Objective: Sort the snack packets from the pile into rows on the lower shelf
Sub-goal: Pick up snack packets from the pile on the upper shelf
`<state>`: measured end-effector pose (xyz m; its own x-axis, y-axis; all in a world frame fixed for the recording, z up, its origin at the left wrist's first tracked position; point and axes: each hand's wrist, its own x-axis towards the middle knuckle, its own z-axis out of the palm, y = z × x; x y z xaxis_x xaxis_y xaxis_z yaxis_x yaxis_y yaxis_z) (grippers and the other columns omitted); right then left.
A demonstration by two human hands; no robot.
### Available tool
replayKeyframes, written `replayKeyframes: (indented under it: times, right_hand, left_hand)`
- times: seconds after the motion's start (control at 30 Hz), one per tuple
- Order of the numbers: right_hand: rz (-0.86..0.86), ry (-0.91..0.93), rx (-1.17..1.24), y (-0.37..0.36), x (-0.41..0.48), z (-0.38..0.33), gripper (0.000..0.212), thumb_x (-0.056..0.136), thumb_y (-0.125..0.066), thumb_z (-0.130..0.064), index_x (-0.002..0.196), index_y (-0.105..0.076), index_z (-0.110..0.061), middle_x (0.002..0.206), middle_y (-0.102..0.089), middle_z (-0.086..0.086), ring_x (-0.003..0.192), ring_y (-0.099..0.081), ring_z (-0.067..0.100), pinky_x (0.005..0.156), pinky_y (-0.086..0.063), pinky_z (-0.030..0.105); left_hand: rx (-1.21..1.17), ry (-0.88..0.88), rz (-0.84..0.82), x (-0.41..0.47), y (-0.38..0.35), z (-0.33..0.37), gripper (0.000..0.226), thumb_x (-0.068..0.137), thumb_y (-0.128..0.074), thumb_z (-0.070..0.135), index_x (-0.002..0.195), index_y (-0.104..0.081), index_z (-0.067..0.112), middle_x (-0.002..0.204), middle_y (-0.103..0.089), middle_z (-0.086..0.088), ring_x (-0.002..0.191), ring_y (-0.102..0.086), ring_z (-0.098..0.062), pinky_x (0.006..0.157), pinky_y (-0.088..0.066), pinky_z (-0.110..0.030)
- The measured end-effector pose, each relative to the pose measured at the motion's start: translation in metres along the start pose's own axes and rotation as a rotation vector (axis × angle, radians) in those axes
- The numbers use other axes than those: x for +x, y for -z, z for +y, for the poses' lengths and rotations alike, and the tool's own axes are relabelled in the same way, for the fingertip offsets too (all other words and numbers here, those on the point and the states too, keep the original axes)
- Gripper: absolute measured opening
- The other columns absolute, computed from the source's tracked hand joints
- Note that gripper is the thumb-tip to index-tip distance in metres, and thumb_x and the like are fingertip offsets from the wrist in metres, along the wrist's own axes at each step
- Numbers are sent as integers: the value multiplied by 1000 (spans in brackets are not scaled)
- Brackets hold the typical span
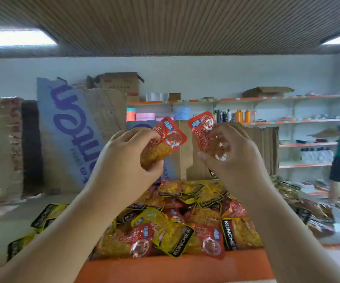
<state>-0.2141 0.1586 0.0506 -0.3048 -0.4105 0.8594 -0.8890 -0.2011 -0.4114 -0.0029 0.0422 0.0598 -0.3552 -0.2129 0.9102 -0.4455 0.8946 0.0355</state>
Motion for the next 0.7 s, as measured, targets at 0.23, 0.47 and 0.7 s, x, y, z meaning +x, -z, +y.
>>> replayKeyframes:
  times: [0.23, 0.47, 0.7]
  right_hand:
    - [-81, 73, 141, -67, -17, -58, 32, 77, -82, -33, 99, -59, -39, 106, -56, -24, 94, -57, -2, 69, -43, 7]
    - [-184, 149, 159, -142, -36, -141, 35, 77, -83, -33, 102, -59, -35, 111, -57, -18, 97, -55, -3, 76, -38, 5]
    - [-227, 184, 227, -235, -68, -258, 39, 76, -85, -31, 104, -58, -33, 118, -57, -14, 101, -57, 10, 83, -44, 17]
  left_hand:
    - [91, 88, 3, -39, 63, -45, 47, 78, -82, 38, 121, -65, 31, 117, -68, 15, 107, -64, -16, 89, -56, -39]
    - [161, 194, 55, -90, 145, -110, 51, 74, -86, 31, 121, -69, 24, 120, -68, 7, 106, -65, -23, 88, -55, -37]
    - [228, 257, 93, -155, 255, -199, 51, 72, -86, 31, 120, -71, 21, 119, -68, 5, 105, -66, -26, 89, -56, -42]
